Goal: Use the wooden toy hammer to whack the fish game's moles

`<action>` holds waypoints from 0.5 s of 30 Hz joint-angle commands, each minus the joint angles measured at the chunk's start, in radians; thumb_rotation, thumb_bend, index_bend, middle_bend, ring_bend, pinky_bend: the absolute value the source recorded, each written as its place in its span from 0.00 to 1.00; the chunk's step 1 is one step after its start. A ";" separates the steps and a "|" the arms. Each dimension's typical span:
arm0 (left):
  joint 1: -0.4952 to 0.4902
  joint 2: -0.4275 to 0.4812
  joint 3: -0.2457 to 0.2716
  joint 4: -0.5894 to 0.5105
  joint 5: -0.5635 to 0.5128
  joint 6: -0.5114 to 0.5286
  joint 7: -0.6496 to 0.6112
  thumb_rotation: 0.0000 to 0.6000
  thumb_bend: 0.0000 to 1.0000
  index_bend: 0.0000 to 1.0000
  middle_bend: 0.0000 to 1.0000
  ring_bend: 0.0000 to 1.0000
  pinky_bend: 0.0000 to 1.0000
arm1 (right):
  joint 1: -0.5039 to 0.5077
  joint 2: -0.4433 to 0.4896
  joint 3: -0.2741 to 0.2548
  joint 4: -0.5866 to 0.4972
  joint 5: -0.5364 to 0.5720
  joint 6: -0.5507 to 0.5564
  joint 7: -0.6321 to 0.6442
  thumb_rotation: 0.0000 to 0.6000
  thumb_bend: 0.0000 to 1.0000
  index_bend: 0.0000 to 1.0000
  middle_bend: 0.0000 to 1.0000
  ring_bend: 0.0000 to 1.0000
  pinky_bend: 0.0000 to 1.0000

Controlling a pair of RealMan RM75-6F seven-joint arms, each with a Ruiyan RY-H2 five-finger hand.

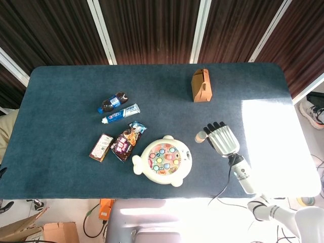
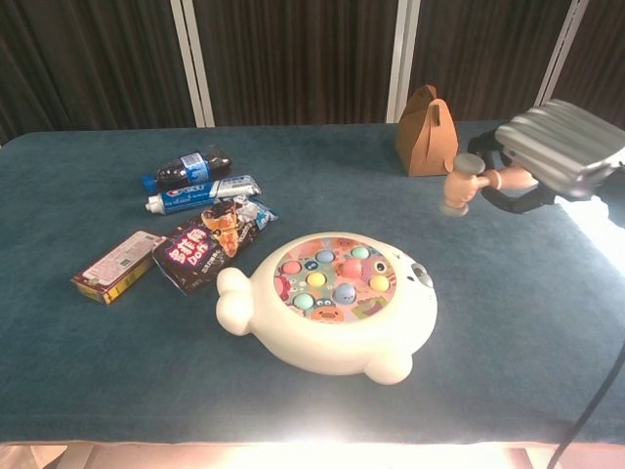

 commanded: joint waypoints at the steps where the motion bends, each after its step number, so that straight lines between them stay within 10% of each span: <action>1: -0.003 0.000 0.002 -0.006 0.005 -0.001 0.008 1.00 0.14 0.00 0.00 0.00 0.07 | -0.042 -0.040 -0.023 0.147 0.036 -0.043 0.129 1.00 0.50 1.00 0.73 0.59 0.63; 15: -0.011 0.002 0.005 -0.027 0.003 -0.020 0.038 1.00 0.14 0.00 0.00 0.00 0.07 | -0.053 -0.207 -0.037 0.507 0.048 -0.097 0.382 1.00 0.50 1.00 0.73 0.59 0.64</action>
